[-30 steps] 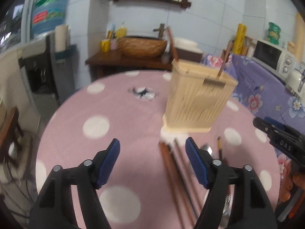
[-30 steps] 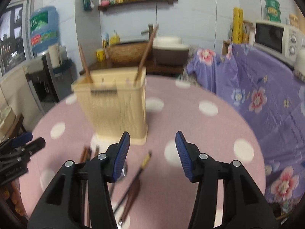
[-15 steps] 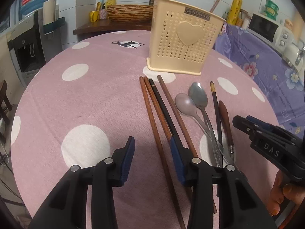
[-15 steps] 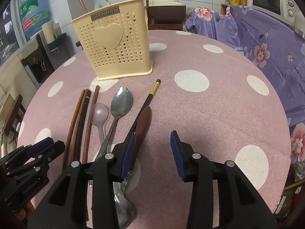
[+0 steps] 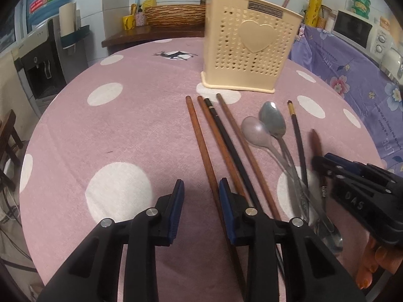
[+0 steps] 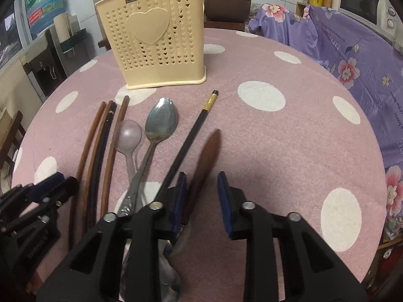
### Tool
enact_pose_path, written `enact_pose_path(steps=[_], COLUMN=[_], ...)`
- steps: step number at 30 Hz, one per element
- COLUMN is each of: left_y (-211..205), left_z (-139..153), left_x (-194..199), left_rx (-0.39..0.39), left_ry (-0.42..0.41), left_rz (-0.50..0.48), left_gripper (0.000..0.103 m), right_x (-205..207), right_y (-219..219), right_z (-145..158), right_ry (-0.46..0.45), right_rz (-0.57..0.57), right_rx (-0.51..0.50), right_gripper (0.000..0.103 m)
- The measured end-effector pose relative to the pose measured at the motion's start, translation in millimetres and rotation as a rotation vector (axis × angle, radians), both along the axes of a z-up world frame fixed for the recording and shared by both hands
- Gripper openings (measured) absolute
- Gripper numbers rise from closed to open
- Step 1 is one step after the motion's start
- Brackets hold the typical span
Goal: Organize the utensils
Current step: 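Grasp the dark-handled spoon with the right tool, then insert the spoon into the holder with the right tool while the left tool inserts a chopstick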
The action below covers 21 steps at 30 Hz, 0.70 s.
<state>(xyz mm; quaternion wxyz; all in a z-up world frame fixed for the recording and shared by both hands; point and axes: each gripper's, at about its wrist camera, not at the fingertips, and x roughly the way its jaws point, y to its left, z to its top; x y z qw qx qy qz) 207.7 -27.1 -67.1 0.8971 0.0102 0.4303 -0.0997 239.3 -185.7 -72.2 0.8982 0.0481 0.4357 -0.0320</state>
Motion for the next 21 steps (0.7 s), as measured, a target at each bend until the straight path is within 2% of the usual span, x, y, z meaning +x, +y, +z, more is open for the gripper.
enact_pose_path(steps=[4, 8, 11, 21], left_y=[12, 15, 15, 15], left_z=[0, 0, 0, 3], left_x=[1, 10, 22, 73], left_rx=[-0.008, -0.045, -0.054, -0.022], left_ry=[0.015, 0.032, 0.033, 0.084], left_rz=[0.01, 0.033, 0.051, 0.084], left_gripper=[0.03, 0.03, 0.038, 0.038], right_x=[-3, 1, 7, 30], right_y=[-21, -36, -40, -36], right_z=[0, 0, 0, 1], right_ry=[0.003, 0.015, 0.011, 0.04], right_rz=[-0.01, -0.022, -0.055, -0.109], right_rx=[0.017, 0.12, 0.128, 0.102], right_gripper=[0.021, 0.021, 0.021, 0.021])
